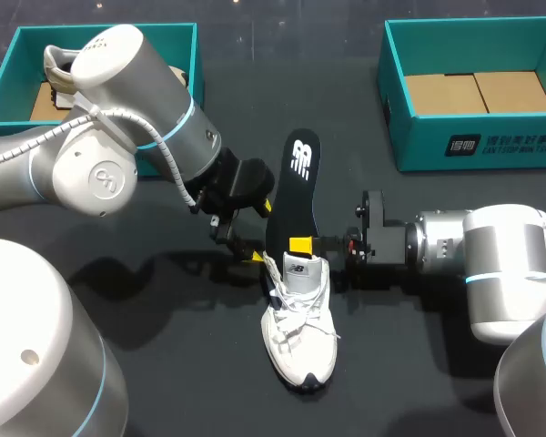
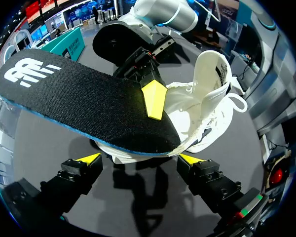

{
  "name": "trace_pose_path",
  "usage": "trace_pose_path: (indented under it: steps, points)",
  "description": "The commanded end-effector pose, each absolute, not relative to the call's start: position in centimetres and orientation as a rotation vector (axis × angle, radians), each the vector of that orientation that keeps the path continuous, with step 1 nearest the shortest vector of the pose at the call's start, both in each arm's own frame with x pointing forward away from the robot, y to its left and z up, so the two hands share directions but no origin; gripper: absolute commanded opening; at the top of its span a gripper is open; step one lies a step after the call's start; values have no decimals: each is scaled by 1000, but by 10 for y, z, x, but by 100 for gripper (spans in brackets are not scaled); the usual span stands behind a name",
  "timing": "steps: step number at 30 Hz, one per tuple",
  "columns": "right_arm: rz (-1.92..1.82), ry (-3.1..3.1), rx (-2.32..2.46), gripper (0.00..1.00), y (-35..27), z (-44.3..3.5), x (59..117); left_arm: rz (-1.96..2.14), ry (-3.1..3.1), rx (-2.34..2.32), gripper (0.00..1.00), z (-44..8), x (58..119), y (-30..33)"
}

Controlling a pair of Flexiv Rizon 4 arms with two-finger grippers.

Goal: Take the shoe out of the shoebox, open the shoe tongue, remove and reinsert the insole, then place the shoe into the shoebox

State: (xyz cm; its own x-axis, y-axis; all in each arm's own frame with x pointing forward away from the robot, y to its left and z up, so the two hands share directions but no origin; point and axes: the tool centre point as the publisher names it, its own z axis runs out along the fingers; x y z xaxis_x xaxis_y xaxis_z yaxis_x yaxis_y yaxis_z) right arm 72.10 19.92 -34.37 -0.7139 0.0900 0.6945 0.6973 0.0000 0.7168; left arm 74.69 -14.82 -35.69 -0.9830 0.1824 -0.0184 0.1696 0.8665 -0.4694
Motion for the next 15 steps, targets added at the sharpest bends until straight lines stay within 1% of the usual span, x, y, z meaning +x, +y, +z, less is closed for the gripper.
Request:
trace_pose_path:
  steps: [1,6,11,13,15]
  points:
    - [-1739,-1833,-799,0,198,-349,717,751,-3010,-284,100,-357,747,-149]
    - [-1747,-1828,-776,1,196,-346,720,751,-3010,-284,100,-357,747,-149]
    - [-1745,-1841,-743,16,196,-341,724,751,-3010,-284,100,-357,747,-149]
    - [-1744,-1847,-731,21,196,-339,726,751,-3010,-284,100,-357,747,-149]
    - [-1746,-1851,-723,21,195,-338,727,751,-3010,-284,100,-357,747,-149]
